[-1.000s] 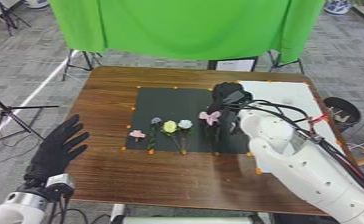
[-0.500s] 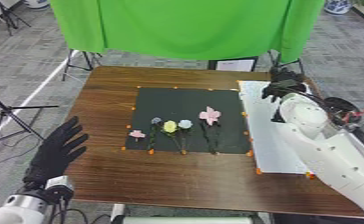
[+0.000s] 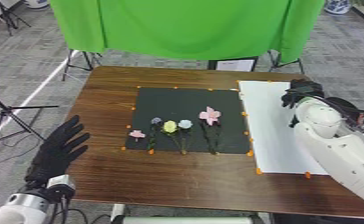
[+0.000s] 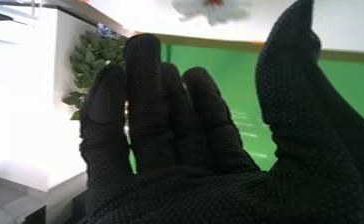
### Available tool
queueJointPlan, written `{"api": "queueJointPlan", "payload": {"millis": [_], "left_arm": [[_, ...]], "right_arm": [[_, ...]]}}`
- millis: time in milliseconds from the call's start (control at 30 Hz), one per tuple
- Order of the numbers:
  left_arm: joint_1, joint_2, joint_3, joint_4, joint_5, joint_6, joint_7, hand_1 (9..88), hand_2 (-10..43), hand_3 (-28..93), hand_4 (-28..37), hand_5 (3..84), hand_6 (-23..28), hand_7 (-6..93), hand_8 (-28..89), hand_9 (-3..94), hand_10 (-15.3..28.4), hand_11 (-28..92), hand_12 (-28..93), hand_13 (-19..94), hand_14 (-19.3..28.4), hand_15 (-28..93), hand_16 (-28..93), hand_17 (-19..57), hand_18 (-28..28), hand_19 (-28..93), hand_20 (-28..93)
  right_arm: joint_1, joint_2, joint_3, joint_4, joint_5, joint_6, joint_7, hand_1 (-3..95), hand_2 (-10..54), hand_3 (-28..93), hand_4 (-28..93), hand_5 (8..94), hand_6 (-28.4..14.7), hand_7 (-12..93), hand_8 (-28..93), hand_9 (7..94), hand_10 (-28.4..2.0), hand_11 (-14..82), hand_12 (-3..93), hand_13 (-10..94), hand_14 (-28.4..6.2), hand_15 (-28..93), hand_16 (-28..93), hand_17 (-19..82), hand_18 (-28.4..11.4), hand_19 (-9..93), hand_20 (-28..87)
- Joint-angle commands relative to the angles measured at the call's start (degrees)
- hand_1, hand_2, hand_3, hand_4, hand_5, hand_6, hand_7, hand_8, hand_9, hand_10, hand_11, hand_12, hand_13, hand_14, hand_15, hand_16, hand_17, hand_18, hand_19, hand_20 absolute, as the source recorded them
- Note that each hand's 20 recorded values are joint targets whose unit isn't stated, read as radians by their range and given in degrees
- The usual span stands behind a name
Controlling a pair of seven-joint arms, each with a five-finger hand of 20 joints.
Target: Arrange flowers
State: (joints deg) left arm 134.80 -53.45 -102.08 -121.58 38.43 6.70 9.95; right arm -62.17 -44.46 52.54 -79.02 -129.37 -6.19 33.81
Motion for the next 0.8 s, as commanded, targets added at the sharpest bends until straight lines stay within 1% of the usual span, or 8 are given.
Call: {"api": "queueJointPlan", "payload": {"millis": [33,200,300,333,433,500,633,800], "left_arm": [[-0.3,0.30,0.09,0.23,0.07,-0.48,-0.36,25.7,-0.9,70,-25.1,23.6,2.9,17.3,-9,17.9,10.4,15,20,14,13.8,25,4,-14.0,21.4,36,11],[-0.6,0.49,0.39,0.36,0.07,-0.63,-0.45,25.7,-0.9,70,-25.0,23.7,2.9,17.3,-9,17.9,10.4,15,20,14,13.9,25,4,-13.9,21.4,36,11],[-0.5,0.66,0.25,0.45,-0.05,-0.73,-0.65,25.7,-0.8,70,-25.1,23.6,2.9,17.4,-9,17.9,10.4,15,20,14,13.9,25,4,-13.9,21.4,36,11],[-0.5,0.68,0.23,0.41,-0.07,-0.74,-0.62,25.7,-0.8,70,-25.0,23.6,2.9,17.4,-9,17.9,10.4,15,20,14,13.8,25,4,-14.0,21.4,36,10],[-0.5,0.84,0.09,0.41,-0.09,-0.83,-0.61,25.7,-0.8,70,-25.0,23.6,2.9,17.5,-9,17.9,10.4,15,20,15,13.9,25,4,-13.9,21.4,36,10],[-0.6,0.83,0.04,0.41,-0.01,-0.83,-0.64,25.8,-0.7,70,-25.0,23.6,2.9,17.6,-9,18.0,10.4,15,20,15,13.9,25,4,-13.9,21.4,36,10],[-0.4,0.56,0.01,0.32,-0.02,-0.65,-0.61,25.9,-0.6,69,-25.0,23.7,2.9,17.5,-9,18.1,10.3,15,20,15,13.9,25,4,-13.9,21.4,36,10],[0.2,0.42,-0.35,-0.06,0.20,-0.68,-0.26,25.9,-0.6,70,-24.9,23.7,2.9,17.6,-9,18.1,10.4,15,20,15,14.0,25,4,-13.9,21.4,36,10]], "right_arm": [[-0.3,0.2,-1.3,2.7,-0.8,-1.2,-1.9,30.7,-9.5,93,-28,36.7,-6.8,34,-14,46.1,-14.3,18.5,19.1,50,-6.9,59,18,21,-17.9,74,46],[-0.8,0.8,-2.4,4.0,-1.8,3.1,-5.6,34.0,-9.5,91,-28,40.5,-4.4,37,-17,52.5,-11.6,20.2,17.7,58,-5.0,56,20,25,-16.9,75,45],[-1.1,0.9,-2.9,4.6,-1.8,5.8,-7.1,38.1,-9.5,87,-28,46.3,-1.5,38,-18,60.2,-8.0,22.0,17.3,65,-3.2,49,32,28,-16.7,77,45],[-1.4,1.0,-2.7,4.6,-1.9,6.3,-8.3,39.8,-9.5,86,-28,50.7,0.3,39,-19,65.4,-7.1,22.3,17.4,68,-3.1,48,33,29,-16.7,77,45],[-2.7,1.6,-2.8,4.2,-1.2,10.1,-9.3,44.3,-9.5,80,-28,62.9,2.7,43,-6,81.6,-4.8,12.0,32.2,75,-3.6,48,33,29,-17.2,76,48],[-3.7,2.0,-2.5,3.2,-1.2,11.3,-10.2,45.6,-9.5,80,-28,68.9,3.5,44,-3,87.3,-4.6,12.4,36.2,78,-3.7,50,31,30,-18.0,77,49],[-6.8,3.0,-0.8,-0.4,-0.4,12.5,-11.8,46.0,-9.5,81,-28,74.2,4.1,44,-1,91.0,-4.6,16.9,37.3,82,-3.4,53,31,32,-18.4,79,50],[-14.6,5.6,4.4,-11.5,-0.7,13.6,-15.7,45.7,-9.5,84,-28,75.1,3.5,43,-1,91.3,-4.9,17.5,38.7,82,-3.6,54,31,33,-18.8,80,51]]}}
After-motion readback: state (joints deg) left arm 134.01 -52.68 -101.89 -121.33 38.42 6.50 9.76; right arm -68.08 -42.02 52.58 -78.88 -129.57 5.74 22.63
